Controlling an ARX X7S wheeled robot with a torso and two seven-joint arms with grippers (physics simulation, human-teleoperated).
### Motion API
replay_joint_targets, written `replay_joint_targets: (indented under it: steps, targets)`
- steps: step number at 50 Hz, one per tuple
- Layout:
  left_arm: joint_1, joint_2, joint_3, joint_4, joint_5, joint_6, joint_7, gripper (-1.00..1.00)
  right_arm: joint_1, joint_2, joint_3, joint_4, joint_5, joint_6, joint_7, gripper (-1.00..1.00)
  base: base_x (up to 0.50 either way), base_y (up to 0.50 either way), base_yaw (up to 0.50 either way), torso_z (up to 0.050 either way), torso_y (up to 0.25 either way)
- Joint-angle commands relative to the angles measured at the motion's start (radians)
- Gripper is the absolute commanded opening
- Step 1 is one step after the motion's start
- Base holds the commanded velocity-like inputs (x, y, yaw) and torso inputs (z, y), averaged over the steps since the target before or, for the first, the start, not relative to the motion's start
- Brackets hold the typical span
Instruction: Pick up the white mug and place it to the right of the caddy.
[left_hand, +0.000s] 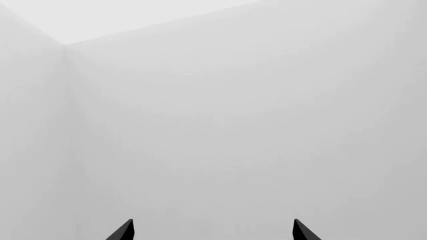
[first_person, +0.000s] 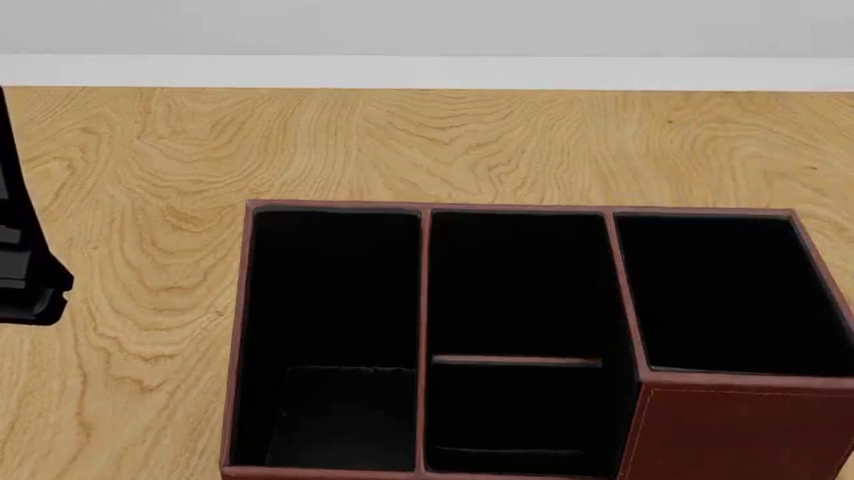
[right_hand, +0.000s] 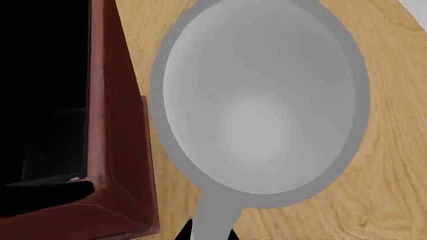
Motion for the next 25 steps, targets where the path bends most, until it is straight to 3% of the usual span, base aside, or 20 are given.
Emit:
replay_joint_targets:
  steps: [1, 25]
  targets:
    - [0.005, -0.006, 0.000, 0.001, -0.001, 0.009, -0.002, 1.00, -0.005, -0.014, -0.001, 0.032, -0.049, -0.020, -0.022, -1.00, 0.00, 0.00, 0.00, 0.000, 0.010]
    - [0.008, -0.013, 0.009, -0.004, 0.004, 0.023, -0.002, 1.00, -0.034, -0.070, -0.031, 0.109, -0.100, -0.038, -0.051, -1.00, 0.00, 0.00, 0.00, 0.000, 0.000]
